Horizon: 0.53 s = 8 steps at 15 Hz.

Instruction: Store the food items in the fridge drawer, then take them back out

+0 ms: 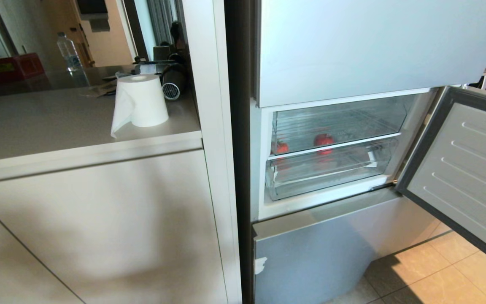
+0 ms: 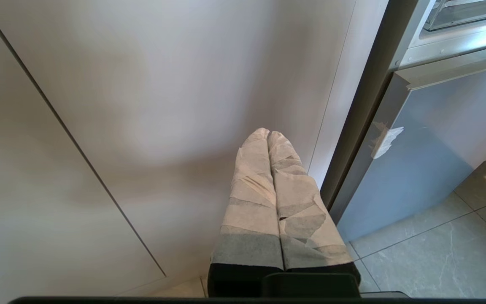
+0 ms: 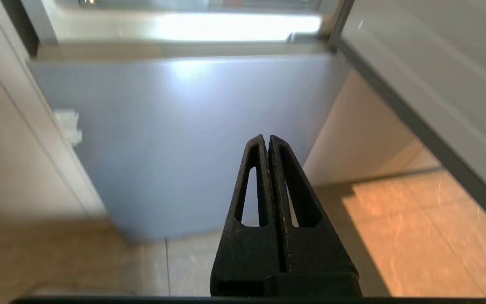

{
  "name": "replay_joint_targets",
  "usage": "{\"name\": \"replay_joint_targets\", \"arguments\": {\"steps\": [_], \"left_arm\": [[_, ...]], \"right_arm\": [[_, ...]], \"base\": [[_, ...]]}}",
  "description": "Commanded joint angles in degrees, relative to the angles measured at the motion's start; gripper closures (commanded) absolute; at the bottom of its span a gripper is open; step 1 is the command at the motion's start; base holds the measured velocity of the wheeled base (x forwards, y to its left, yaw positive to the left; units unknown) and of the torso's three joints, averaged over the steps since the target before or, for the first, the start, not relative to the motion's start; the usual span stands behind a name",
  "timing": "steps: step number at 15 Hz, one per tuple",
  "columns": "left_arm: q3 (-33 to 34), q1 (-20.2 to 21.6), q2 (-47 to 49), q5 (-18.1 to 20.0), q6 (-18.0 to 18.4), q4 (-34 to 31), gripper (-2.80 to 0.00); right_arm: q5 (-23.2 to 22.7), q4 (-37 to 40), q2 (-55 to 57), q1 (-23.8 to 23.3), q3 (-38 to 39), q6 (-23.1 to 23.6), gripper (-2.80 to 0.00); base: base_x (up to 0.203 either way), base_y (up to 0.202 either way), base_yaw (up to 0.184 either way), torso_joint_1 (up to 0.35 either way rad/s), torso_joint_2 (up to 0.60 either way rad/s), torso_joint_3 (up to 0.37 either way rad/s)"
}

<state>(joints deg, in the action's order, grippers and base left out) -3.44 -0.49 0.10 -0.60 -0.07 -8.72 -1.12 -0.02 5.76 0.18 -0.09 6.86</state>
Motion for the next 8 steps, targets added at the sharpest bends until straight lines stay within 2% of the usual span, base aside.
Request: {"name": "replay_joint_targets", "arguments": {"steps": [1, 4, 8], "left_arm": [[0.01, -0.02, -0.01, -0.02, -0.1, 0.02, 0.0], [0.01, 0.0, -0.01, -0.02, -0.08, -0.06, 0.0], [0.01, -0.03, -0.01, -0.02, -0.02, -0.06, 0.0]], "right_arm": [[0.02, 0.07, -5.87, 0.16, 0.05, -0.22, 0.0], [0.46, 0.05, -5.76, 0.17, 0.09, -4.92, 0.0], [0.17, -0.07, -5.76, 0.17, 0.09, -4.37, 0.0]], "base": [[0.0, 0.0, 0.0, 0.0, 0.0, 0.0], [0.0, 0.0, 0.0, 0.0, 0.0, 0.0], [0.0, 0.0, 0.0, 0.0, 0.0, 0.0]]}}
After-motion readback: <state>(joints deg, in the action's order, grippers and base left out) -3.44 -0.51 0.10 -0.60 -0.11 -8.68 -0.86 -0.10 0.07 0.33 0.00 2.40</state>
